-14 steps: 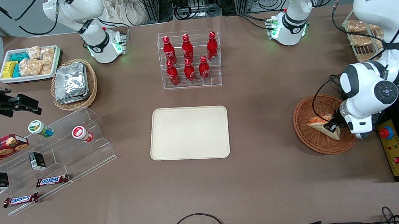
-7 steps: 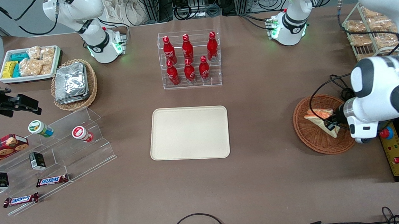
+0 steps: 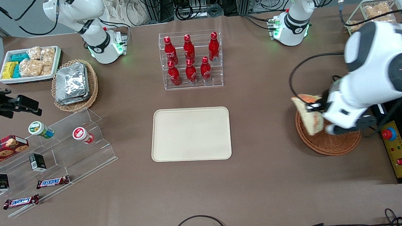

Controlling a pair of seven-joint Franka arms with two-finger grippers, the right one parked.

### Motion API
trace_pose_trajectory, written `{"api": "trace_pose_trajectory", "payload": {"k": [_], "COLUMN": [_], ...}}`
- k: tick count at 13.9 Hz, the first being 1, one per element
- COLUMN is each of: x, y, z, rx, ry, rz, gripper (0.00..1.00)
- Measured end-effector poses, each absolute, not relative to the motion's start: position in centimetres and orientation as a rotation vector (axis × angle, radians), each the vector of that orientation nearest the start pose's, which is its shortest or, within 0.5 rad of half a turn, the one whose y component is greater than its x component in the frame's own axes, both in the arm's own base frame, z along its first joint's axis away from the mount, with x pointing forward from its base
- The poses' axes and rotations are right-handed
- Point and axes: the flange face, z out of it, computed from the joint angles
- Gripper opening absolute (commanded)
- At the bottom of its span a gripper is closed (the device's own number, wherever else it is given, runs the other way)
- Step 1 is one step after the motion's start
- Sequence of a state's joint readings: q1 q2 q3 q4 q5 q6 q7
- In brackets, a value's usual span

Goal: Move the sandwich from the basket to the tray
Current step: 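Lift the sandwich and carry it with the left gripper over the tray, then lower the sandwich onto the tray and open the left gripper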

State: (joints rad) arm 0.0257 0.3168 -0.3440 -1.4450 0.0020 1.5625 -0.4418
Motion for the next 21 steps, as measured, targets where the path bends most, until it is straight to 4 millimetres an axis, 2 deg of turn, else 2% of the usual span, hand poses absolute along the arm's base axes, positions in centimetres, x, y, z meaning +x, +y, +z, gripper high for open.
{"api": "trace_pose_trajectory", "payload": {"k": [1, 3, 6, 8, 10, 11, 15, 17, 18, 19, 20, 21], "x": [60.7, 60.1, 58.7, 57.8, 57.0, 56.8, 57.6, 57.1, 56.7, 56.4, 56.2, 56.1], "y": [-19.8, -25.6, -34.9, -39.1, -41.6, -42.2, -43.6, -44.4, -44.9, -45.4, -45.8, -46.0], "z": [49.8, 47.6, 41.9, 37.8, 34.3, 32.8, 28.3, 26.2, 25.3, 24.6, 23.9, 23.5], "rx": [-3.168, -3.177, -3.188, -3.207, -3.185, -3.17, -3.212, -3.2, -3.197, -3.195, -3.193, -3.193], "ry": [-0.156, -0.116, -0.097, -0.065, -0.041, -0.023, 0.003, 0.036, 0.054, 0.07, 0.079, 0.082], "rz": [0.33, 0.327, 0.276, 0.278, 0.27, 0.265, 0.193, 0.203, 0.206, 0.198, 0.196, 0.198], "gripper": [0.0, 0.0, 0.0, 0.0, 0.0, 0.0, 0.0, 0.0, 0.06, 0.38, 0.99, 1.0]}}
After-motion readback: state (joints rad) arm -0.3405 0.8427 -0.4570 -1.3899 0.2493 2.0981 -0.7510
